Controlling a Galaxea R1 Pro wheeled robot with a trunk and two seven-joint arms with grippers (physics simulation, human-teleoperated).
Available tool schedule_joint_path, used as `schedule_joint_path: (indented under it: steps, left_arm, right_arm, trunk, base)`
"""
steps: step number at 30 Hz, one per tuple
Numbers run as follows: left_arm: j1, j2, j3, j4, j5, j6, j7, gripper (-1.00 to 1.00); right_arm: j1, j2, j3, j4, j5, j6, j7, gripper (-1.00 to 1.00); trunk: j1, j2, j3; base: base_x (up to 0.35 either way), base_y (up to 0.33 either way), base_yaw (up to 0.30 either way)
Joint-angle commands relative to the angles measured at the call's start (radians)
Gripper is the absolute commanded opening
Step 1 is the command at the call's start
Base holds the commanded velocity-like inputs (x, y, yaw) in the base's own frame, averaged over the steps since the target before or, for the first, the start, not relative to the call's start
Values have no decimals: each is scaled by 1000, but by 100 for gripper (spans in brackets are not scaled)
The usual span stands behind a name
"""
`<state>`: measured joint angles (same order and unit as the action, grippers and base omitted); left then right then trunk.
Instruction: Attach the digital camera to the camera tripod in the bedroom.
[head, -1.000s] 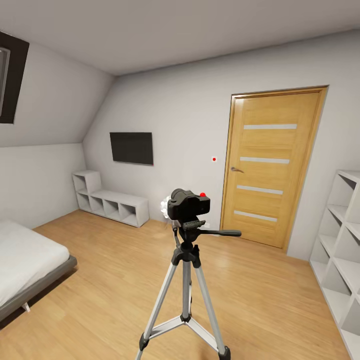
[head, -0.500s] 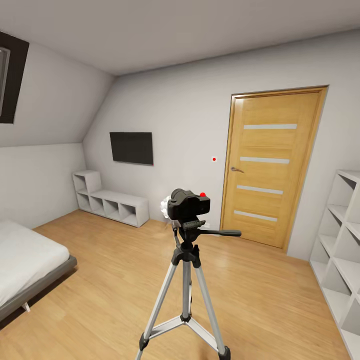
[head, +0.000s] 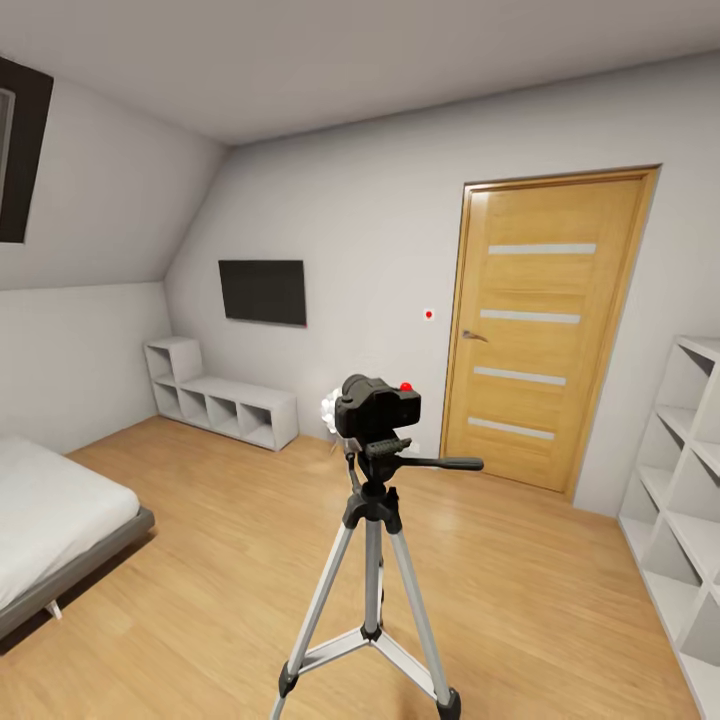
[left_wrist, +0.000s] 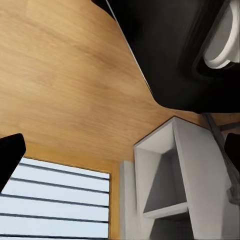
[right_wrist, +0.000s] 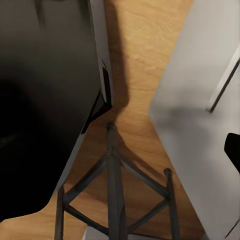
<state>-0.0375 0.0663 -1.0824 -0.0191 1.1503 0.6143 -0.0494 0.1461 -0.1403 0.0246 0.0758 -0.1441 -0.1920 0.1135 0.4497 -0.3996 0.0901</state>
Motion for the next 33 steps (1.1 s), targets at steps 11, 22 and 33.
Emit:
schedule_joint_path:
  steps: [11, 22, 33]
  left_arm:
    - [1, 19, -4, -2, 13, -95, -43, 100]
    - [0, 12, -3, -3, 12, -119, -38, 100]
    - [0, -22, -4, -4, 9, -137, -39, 100]
  right_arm:
    - [0, 0, -1, 2, -11, -12, -42, 100]
    - [0, 2, -1, -1, -11, -16, -44, 100]
    - [0, 2, -2, -18, -11, -18, -44, 100]
  trunk:
    - [0, 0, -2]
    - [0, 0, -2]
    - [0, 0, -2]
  base:
    - [0, 0, 0]
    - [0, 0, 0]
    - [0, 0, 0]
